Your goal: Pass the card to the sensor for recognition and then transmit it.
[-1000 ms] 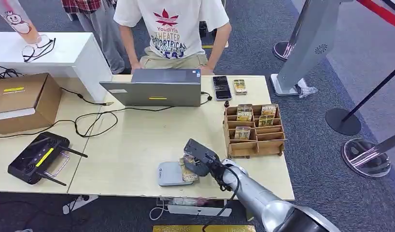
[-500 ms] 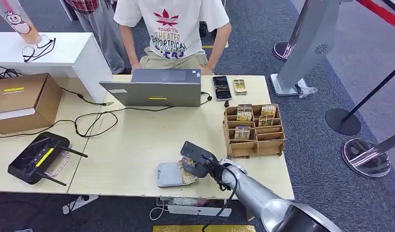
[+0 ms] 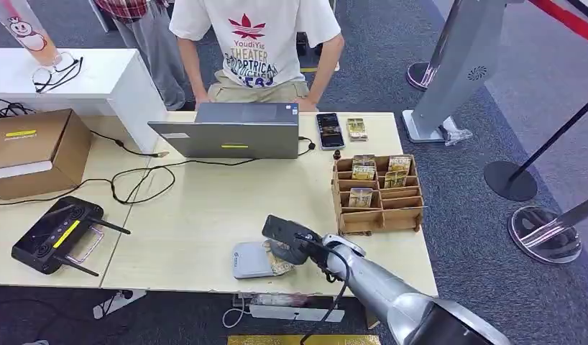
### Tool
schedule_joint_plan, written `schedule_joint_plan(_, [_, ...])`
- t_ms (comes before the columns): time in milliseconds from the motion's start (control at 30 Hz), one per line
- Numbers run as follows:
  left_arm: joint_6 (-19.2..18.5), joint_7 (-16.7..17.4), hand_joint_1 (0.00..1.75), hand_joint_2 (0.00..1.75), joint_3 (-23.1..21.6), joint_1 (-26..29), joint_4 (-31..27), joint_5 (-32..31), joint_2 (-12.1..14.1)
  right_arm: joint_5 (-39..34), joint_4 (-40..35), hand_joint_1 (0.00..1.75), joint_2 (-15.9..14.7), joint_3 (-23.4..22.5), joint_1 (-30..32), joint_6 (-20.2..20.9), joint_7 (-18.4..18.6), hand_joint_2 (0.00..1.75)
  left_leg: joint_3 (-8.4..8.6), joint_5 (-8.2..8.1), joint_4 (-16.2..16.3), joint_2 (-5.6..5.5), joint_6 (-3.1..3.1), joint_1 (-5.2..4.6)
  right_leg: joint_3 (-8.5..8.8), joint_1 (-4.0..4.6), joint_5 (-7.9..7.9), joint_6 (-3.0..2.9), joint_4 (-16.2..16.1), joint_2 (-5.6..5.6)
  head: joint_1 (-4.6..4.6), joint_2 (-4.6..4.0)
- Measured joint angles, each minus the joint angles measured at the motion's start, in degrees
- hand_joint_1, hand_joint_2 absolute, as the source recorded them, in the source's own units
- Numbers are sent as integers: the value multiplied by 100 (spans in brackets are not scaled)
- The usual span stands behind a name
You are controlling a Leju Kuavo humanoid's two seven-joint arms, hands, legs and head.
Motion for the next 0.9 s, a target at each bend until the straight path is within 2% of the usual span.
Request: schedule_joint_plan(900, [-18, 17, 0, 0, -98, 0, 0, 5, 0, 225, 37, 175, -17, 437, -18, 18, 146, 175, 55, -1, 0, 22, -2, 0, 42, 0, 4, -5, 0, 26, 0, 0])
